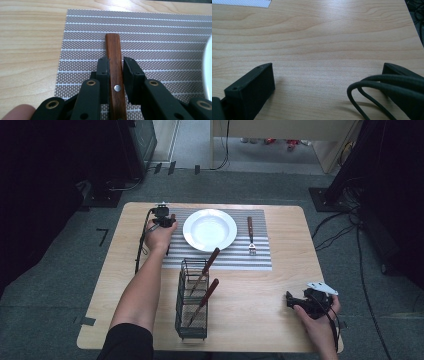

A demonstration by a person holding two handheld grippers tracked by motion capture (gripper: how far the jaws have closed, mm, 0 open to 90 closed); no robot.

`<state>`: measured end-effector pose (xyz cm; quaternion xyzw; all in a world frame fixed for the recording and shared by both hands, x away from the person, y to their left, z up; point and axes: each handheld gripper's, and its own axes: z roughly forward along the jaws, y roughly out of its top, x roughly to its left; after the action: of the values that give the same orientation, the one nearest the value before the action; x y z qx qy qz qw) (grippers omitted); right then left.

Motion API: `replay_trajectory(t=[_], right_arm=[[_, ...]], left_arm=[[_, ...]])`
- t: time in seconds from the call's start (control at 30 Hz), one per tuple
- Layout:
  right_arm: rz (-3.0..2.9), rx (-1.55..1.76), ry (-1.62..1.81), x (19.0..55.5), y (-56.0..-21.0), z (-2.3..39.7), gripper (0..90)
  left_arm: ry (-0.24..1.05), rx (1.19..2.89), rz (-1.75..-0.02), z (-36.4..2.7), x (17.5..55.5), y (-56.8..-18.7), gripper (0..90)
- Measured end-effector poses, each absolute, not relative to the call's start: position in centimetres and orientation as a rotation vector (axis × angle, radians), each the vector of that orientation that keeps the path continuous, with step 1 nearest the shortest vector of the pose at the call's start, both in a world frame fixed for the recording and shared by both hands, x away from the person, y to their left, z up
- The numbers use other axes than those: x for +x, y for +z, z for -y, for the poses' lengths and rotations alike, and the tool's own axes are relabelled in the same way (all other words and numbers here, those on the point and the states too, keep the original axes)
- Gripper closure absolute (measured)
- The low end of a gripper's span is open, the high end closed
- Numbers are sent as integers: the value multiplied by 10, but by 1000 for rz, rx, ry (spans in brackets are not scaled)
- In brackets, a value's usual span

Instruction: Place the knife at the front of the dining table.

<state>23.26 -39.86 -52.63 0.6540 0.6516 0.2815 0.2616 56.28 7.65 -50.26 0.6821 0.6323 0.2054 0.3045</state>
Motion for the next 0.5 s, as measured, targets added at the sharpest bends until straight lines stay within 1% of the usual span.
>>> replay_trajectory(t=[0.33,0.47,0.5], right_arm=[[-1764,1770,762,233,-526,399,0],[-1764,1770,762,233,-526,399,0],[-1764,1770,762,233,-526,399,0]], left_arm=[[558,1787,-1679,-81,564,-504,752],[555,1786,-1660,-80,564,-503,709],[557,1779,-1655,-81,563,-502,677]])
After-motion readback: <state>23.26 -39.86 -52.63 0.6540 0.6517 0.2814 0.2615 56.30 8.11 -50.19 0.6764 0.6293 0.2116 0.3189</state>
